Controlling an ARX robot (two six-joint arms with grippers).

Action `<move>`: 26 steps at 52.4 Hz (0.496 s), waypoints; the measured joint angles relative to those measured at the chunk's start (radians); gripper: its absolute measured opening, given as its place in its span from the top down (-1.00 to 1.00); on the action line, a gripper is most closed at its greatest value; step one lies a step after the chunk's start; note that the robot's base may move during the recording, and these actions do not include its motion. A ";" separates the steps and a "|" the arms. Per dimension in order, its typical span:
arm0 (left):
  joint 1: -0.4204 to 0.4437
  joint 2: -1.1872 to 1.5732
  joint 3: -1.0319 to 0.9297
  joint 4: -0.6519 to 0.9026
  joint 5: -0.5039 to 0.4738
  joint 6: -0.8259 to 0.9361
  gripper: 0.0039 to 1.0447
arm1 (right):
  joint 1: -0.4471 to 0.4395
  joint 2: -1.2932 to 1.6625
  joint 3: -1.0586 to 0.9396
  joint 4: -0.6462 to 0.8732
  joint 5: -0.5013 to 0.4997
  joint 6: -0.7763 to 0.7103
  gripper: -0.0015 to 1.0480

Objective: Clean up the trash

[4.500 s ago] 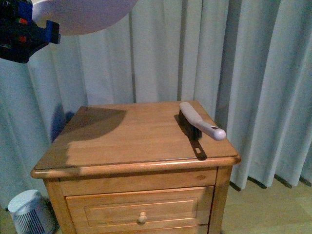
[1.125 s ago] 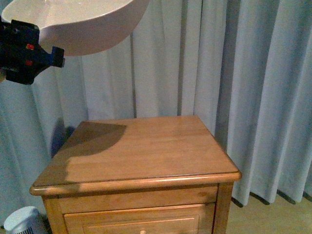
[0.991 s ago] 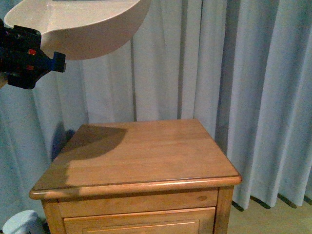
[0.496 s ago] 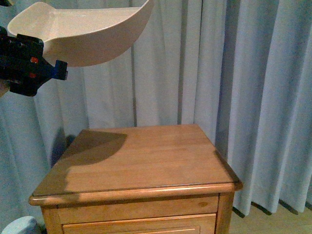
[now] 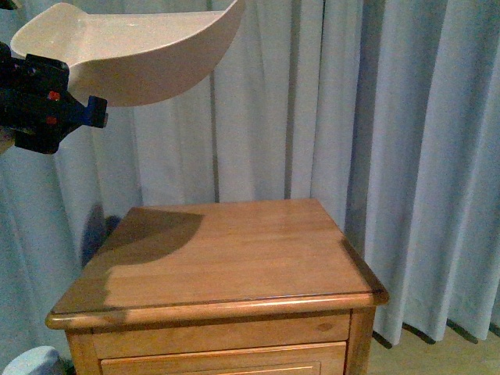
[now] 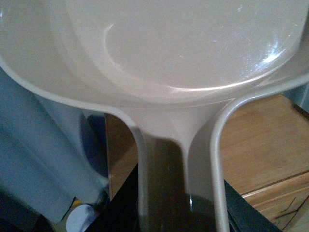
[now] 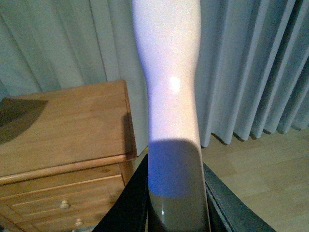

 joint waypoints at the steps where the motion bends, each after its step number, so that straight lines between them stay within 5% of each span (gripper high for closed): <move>1: 0.000 0.000 0.000 0.000 0.000 0.000 0.54 | 0.000 0.000 0.000 0.000 0.000 0.000 0.60; 26: 0.000 0.000 0.000 0.000 0.000 0.000 0.54 | 0.000 0.000 0.000 0.000 0.000 0.000 0.60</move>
